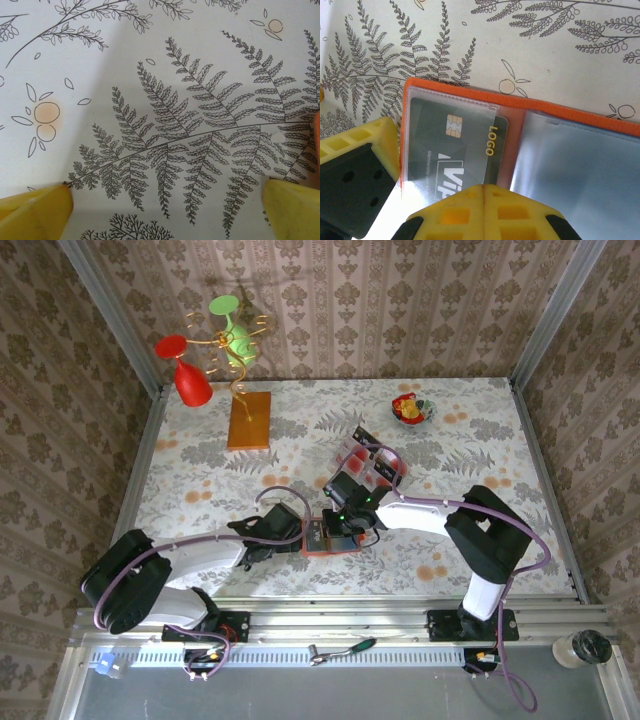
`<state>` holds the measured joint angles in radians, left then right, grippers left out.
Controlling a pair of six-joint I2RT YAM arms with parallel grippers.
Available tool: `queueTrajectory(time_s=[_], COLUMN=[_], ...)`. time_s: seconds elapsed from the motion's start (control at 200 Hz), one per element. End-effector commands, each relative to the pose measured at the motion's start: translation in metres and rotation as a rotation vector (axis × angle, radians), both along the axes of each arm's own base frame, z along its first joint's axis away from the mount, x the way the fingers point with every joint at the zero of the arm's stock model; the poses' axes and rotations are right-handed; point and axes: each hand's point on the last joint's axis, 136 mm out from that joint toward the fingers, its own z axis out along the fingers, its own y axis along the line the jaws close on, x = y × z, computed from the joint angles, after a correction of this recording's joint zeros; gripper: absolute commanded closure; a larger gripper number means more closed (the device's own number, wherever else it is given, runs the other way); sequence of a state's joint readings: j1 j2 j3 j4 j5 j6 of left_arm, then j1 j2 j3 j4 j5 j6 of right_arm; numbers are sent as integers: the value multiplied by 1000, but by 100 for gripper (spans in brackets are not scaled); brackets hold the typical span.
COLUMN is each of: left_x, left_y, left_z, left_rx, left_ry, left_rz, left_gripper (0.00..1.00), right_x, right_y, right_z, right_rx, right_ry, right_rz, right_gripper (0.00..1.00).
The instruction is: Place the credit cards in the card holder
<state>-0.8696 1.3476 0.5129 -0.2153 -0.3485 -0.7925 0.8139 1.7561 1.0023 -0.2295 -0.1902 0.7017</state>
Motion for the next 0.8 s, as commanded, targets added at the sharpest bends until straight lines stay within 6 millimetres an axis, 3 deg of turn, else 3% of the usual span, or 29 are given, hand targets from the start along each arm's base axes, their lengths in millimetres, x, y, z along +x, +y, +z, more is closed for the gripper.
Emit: queueTrajectory(time_s=[0.0, 0.38, 0.795], left_x=[-5, -2, 0], left_y=[0, -5, -6], left_z=[-11, -13, -12], left_rx=[5, 4, 11], left_ry=[42, 49, 45], left_rz=[-10, -18, -21], left_gripper=[0, 0, 0], right_x=[2, 1, 3], right_y=[-6, 0, 11], right_z=[-4, -18, -15], right_rx=[-33, -31, 23], right_ry=[-2, 30, 47], right_rz=[1, 6, -6], right_gripper=[92, 92, 93])
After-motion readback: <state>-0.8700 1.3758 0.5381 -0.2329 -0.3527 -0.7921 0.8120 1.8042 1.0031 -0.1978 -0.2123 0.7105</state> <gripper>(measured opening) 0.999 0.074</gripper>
